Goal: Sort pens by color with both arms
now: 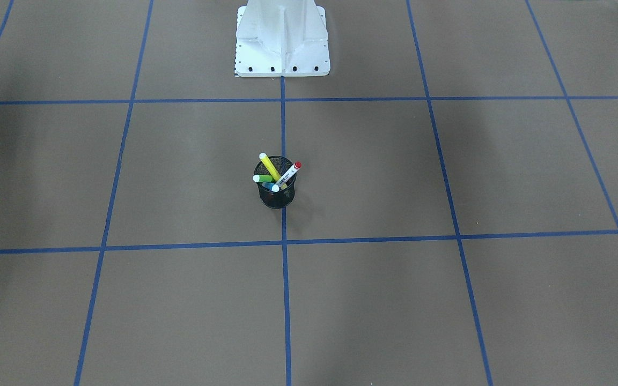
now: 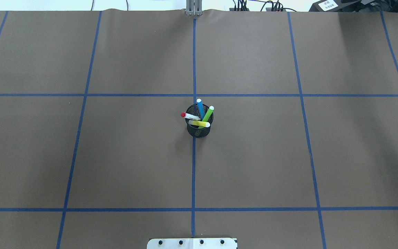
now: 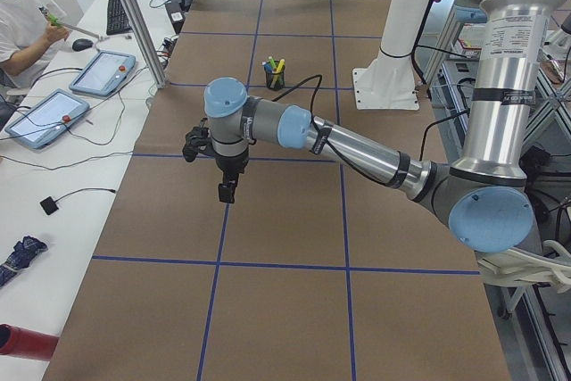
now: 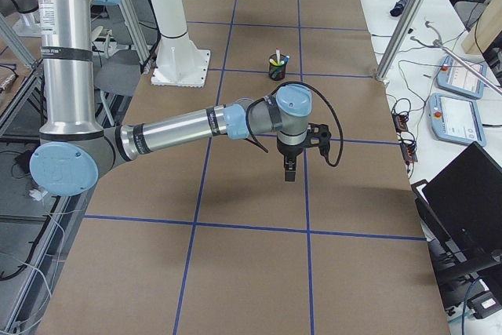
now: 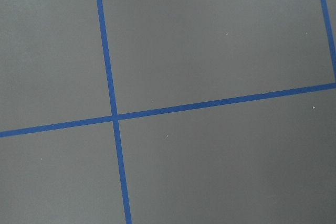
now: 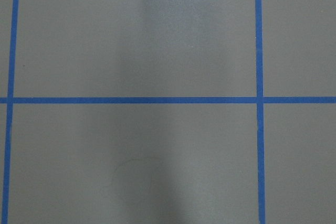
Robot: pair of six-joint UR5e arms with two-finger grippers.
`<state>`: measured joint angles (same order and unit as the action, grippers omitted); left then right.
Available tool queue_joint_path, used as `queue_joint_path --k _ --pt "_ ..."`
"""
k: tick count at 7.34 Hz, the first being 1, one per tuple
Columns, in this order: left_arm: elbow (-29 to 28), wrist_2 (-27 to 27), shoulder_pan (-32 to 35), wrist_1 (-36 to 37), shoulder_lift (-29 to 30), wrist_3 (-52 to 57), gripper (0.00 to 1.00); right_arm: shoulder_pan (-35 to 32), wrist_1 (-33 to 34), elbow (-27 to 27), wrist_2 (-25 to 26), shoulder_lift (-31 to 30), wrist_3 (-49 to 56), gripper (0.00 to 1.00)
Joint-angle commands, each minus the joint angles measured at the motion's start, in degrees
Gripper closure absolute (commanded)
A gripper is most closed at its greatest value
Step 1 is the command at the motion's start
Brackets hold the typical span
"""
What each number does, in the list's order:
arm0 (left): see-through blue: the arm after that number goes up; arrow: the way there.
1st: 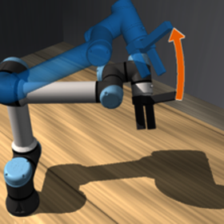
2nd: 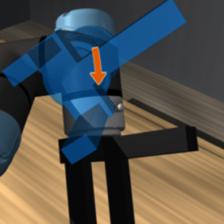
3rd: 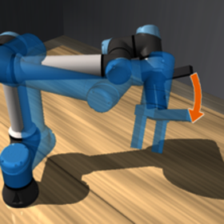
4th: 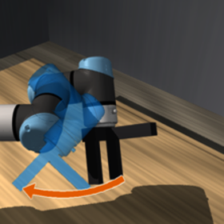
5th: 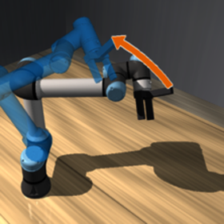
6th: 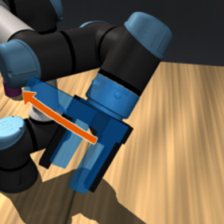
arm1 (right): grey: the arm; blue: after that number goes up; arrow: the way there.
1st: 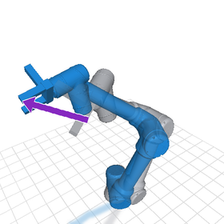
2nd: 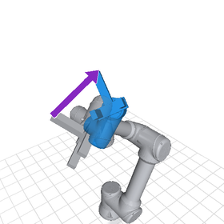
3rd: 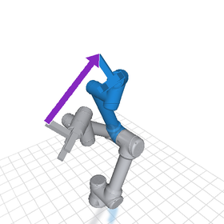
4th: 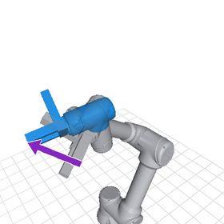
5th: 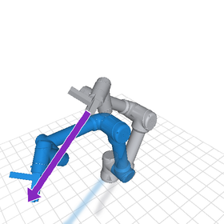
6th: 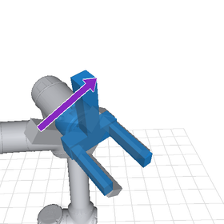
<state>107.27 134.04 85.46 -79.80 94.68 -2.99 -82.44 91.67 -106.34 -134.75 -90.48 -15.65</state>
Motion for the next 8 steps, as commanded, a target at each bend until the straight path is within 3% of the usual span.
queue_joint_path --k 1,8 --pt "0.57 0.00 -0.03 -0.18 -0.89 0.00 0.00 0.00 0.00 -0.09 -0.07 0.04 0.00 0.01" --pt "0.75 0.43 -0.20 -0.62 -1.60 0.09 0.01 0.00 -0.53 -0.10 -0.33 -1.18 0.52 0.01"
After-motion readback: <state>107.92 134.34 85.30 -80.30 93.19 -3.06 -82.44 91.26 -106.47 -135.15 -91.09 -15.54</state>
